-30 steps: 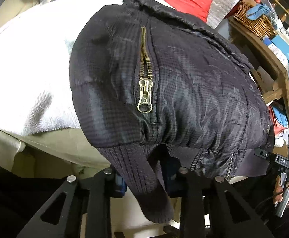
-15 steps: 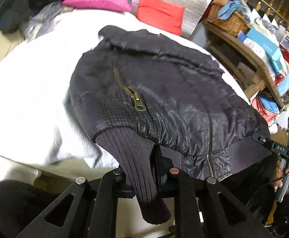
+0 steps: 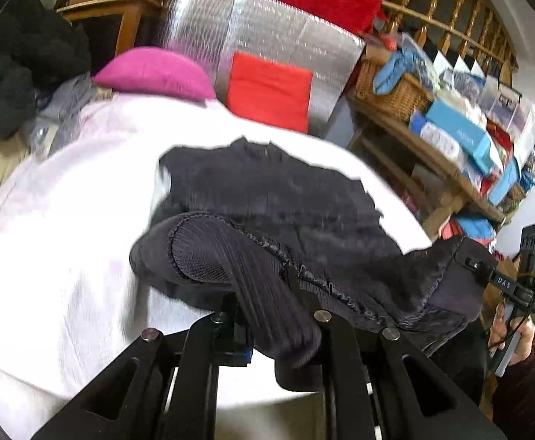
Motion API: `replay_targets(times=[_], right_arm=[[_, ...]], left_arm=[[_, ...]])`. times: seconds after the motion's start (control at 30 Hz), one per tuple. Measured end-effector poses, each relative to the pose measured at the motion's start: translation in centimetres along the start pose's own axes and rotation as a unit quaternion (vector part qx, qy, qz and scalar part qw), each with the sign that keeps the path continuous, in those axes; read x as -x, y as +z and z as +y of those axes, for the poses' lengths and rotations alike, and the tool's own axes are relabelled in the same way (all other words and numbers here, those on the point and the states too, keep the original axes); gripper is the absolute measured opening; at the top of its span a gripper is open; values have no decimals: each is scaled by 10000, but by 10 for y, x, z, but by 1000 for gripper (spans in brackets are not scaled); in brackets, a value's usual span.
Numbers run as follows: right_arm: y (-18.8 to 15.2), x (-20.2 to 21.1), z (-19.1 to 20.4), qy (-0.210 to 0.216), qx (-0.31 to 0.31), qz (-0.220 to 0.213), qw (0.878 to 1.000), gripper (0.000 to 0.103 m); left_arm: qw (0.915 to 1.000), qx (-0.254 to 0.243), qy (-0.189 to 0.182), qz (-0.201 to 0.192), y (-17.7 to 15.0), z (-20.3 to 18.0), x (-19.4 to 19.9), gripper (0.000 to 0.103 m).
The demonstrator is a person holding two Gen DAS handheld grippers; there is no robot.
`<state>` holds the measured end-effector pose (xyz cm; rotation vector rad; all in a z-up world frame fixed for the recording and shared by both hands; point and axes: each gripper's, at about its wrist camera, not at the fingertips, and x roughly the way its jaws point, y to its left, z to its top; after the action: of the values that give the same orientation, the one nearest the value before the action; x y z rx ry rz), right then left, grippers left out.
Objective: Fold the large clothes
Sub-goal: 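Lower the hem onto the collar with both tools and open them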
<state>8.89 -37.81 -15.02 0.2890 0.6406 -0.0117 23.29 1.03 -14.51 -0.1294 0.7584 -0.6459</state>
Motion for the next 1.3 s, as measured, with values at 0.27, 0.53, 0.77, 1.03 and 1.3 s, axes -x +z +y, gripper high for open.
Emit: replay_targets(times=[0.27,0.53,0.77,1.03,1.3], right_arm=[[60,-24,-1,-141,-42,-559,9983,15],[124,-69,-13,-322,-13,-838,9960,14],[180,-122,-24,-447,46,-963,9943,13],[217,-190,-35,-595,45,-963,9936,12],[238,-263,-61,-839,-102,-723,9938,12]], left_arm=[[9991,-6,38,-429,65,7,-17,15],[9985,-22,206,-504,128,20,-61,15],[9982,35,376,-459,179,37,-110,14],[9976,79,573,-368,225,49,-165,12],[9955,-27,930,-197,255,60,-228,10]])
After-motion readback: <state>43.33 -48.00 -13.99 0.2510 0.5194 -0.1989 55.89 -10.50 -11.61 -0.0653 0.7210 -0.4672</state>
